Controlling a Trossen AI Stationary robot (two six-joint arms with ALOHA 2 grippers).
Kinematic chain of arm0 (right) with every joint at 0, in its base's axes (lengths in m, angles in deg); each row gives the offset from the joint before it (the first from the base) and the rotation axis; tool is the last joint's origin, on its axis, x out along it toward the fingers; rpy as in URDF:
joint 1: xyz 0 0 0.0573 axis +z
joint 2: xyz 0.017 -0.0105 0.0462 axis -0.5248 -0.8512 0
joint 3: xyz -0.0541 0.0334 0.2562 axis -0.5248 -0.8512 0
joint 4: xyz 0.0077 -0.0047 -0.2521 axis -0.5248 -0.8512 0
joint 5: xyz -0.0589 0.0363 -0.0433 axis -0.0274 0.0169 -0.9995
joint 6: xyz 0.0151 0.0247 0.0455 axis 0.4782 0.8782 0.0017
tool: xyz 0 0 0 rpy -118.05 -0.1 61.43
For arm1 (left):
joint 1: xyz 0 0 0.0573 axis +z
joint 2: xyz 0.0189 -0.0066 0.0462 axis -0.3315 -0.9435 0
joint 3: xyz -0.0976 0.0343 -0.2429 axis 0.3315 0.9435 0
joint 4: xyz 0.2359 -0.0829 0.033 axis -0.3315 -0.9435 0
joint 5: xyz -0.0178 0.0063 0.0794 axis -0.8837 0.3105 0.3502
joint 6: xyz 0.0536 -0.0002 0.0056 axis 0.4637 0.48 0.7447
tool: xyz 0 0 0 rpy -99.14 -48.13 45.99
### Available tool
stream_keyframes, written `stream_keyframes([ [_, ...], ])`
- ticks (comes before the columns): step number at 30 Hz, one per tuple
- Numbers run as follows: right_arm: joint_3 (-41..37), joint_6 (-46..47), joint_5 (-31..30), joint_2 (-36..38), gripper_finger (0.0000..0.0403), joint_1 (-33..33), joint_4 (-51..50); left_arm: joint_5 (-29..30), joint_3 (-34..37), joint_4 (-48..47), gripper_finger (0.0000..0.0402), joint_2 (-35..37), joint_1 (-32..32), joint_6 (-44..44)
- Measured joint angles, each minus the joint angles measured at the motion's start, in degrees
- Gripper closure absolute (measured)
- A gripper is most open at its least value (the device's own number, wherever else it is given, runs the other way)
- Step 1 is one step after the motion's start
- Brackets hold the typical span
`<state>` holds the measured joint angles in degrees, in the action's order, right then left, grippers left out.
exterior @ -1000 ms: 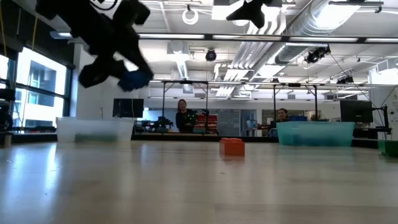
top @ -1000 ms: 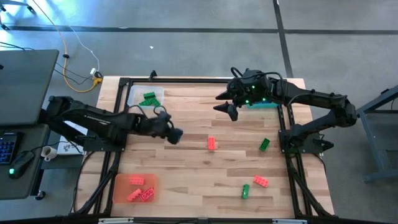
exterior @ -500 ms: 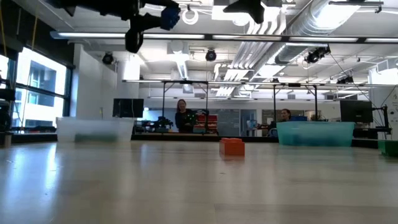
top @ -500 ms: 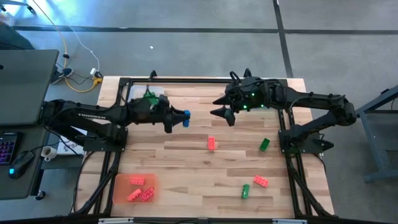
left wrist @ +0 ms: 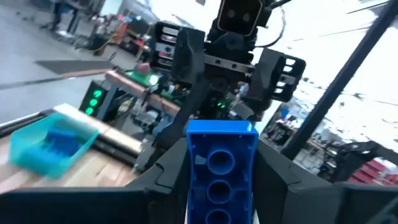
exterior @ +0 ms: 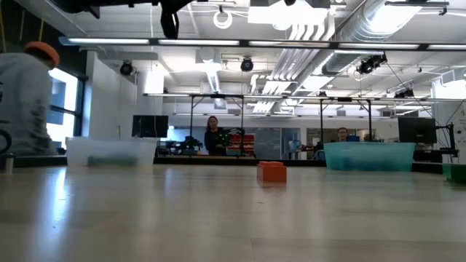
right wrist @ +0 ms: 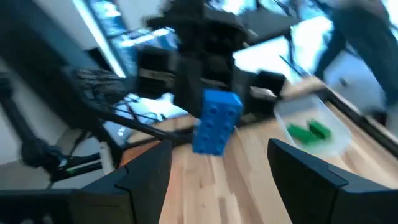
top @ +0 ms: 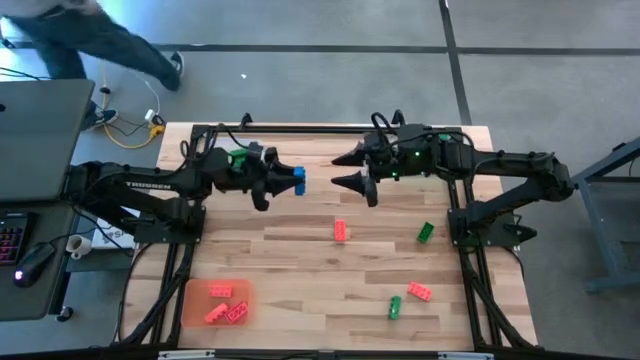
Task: Sort & place blocks by color
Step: Put the blue game piece into the blue bin
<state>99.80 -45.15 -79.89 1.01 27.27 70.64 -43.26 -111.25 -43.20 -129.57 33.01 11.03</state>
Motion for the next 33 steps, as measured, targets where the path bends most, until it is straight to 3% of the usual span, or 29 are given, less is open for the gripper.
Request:
stream_keyframes([
  [3, 0.0, -4.0, 4.1, 0.0, 0.0151, 0.2, 4.9, -1.5, 0.0, 3.1, 0.0298, 0.0, 0.0, 1.7],
  [8, 0.0, -8.8, 2.4, 0.0, 0.0151, 1.2, 7.4, -2.3, 0.0, 7.1, 0.0298, 0.0, 0.0, 5.7],
  [16, 0.0, -2.8, -3.6, -3.5, 0.0151, 1.2, 12.3, -2.7, 0.0, 8.5, 0.0298, 0.0, 0.0, 10.0],
  [28, 0.0, -1.9, -4.6, -9.6, 0.0151, 1.2, 14.9, -2.4, 0.0, 8.1, 0.0298, 0.0, 0.0, 10.0],
  [33, 0.0, -1.3, -2.4, -12.3, 0.0151, 1.2, 18.5, -2.5, 0.0, 7.9, 0.0298, 0.0, 0.0, 10.0],
])
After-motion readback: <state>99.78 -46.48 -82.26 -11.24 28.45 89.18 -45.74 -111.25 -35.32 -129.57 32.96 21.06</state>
